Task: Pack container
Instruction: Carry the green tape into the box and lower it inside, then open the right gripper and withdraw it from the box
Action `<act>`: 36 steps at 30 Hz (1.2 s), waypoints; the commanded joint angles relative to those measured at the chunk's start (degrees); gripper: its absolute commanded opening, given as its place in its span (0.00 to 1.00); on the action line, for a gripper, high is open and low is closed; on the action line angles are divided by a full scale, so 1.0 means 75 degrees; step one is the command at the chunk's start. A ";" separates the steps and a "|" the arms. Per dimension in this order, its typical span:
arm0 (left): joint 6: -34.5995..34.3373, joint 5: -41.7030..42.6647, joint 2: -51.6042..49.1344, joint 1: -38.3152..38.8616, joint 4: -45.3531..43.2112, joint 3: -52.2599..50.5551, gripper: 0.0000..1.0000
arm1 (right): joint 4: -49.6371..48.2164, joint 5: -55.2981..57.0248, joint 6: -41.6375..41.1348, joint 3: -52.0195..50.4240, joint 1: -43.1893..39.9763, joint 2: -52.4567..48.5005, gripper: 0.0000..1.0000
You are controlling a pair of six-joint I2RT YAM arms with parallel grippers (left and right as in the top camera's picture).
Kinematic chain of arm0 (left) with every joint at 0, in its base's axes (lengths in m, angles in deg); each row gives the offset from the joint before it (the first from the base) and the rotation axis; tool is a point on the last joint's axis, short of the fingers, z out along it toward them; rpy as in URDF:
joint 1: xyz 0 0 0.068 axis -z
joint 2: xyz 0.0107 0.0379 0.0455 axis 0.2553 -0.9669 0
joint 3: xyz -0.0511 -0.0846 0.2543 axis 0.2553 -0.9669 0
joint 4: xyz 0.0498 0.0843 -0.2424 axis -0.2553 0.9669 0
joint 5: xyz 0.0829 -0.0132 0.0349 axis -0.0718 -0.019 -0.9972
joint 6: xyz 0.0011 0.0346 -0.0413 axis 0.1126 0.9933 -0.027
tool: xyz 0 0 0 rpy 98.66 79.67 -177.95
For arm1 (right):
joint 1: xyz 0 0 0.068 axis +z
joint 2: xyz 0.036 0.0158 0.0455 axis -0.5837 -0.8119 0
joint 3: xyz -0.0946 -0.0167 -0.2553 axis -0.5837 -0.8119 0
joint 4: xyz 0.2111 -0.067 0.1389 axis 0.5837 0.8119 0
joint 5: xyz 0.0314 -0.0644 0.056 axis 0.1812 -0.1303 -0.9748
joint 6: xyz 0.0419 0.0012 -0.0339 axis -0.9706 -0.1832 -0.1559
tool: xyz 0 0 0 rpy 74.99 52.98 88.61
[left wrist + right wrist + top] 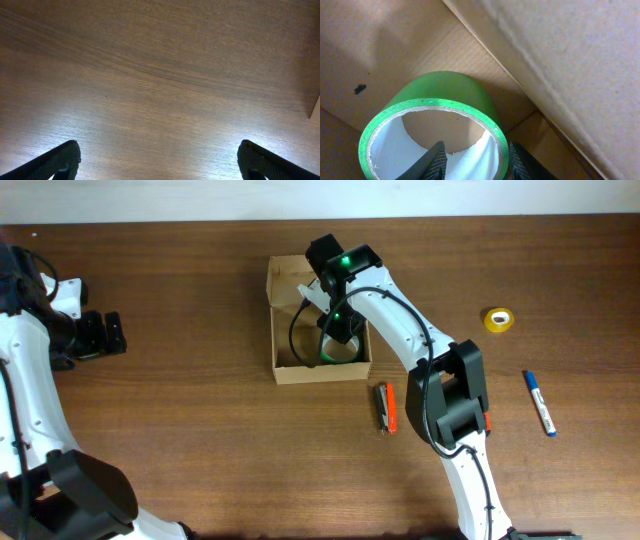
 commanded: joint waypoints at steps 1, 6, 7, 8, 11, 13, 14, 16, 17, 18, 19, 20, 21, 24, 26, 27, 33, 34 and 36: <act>0.0149 0.0108 0.0076 -0.0020 -0.0017 -0.0006 1.00 | -0.0041 -0.0017 -0.0006 -0.0052 0.0122 0.0099 0.42; 0.0149 0.0108 0.0076 -0.0020 -0.0017 -0.0006 1.00 | 0.0035 0.0035 -0.0090 0.0221 0.0318 0.0434 0.41; 0.0149 0.0108 0.0076 -0.0020 -0.0017 -0.0006 1.00 | 0.0105 0.0038 -0.0172 0.0364 0.0338 0.0481 0.42; 0.0149 0.0108 0.0076 -0.0020 -0.0017 -0.0006 1.00 | 0.0189 0.0035 -0.0256 0.0562 0.0379 0.0519 0.41; 0.0146 0.0108 0.0076 -0.0020 -0.0017 -0.0006 1.00 | 0.0428 0.0073 -0.0417 0.1227 0.0472 0.0688 0.48; 0.0149 0.0108 0.0076 -0.0020 -0.0017 -0.0006 1.00 | 0.0609 0.0259 -0.0580 0.1679 0.0478 0.0793 0.62; 0.0146 0.0108 0.0076 -0.0020 -0.0017 -0.0006 1.00 | 0.0694 0.0396 -0.0676 0.1883 0.0478 0.0851 0.66; 0.0149 0.0108 0.0076 -0.0020 -0.0017 -0.0006 1.00 | 0.0851 0.0621 -0.0717 0.2157 0.0460 0.1020 0.74; 0.0149 0.0108 0.0076 -0.0020 -0.0017 -0.0006 1.00 | 0.0848 0.0822 -0.0828 0.2186 0.0452 0.1154 0.77; 0.0149 0.0108 0.0076 -0.0020 -0.0017 -0.0006 1.00 | 0.0857 0.1049 -0.0863 0.2177 0.0428 0.1314 0.80; 0.0149 0.0108 0.0076 -0.0020 -0.0017 -0.0006 1.00 | 0.0868 0.1239 -0.0927 0.2162 0.0382 0.1480 0.82; 0.0149 0.0108 0.0076 -0.0020 -0.0017 -0.0006 1.00 | 0.0866 0.1338 -0.1029 0.2145 0.0335 0.1600 0.84; 0.0149 0.0108 0.0076 -0.0020 -0.0017 -0.0006 1.00 | 0.0860 0.1370 -0.1081 0.2092 0.0239 0.1760 0.85; 0.0149 0.0108 0.0076 -0.0020 -0.0017 -0.0006 1.00 | 0.0848 0.1387 -0.1300 0.1667 -0.0233 0.2425 0.91; 0.0149 0.0108 0.0076 -0.0020 -0.0017 -0.0006 1.00 | 0.0839 0.1381 -0.1594 0.1230 -0.0726 0.2958 0.95; 0.0149 0.0108 0.0076 -0.0020 -0.0017 -0.0006 1.00 | 0.0828 0.1364 -0.1667 0.0979 -0.1026 0.3235 0.97; 0.0149 0.0108 0.0076 -0.0020 -0.0017 -0.0006 1.00 | 0.0667 0.0358 -0.2098 -0.0329 -0.3643 0.4523 1.00; 0.0149 0.0108 0.0076 -0.0020 -0.0017 -0.0006 1.00 | 0.0749 0.0085 -0.2200 -0.0396 -0.4127 0.4532 1.00; 0.0149 0.0108 0.0076 -0.0020 -0.0017 -0.0006 1.00 | 0.0935 -0.0277 -0.2465 -0.0431 -0.4966 0.4398 1.00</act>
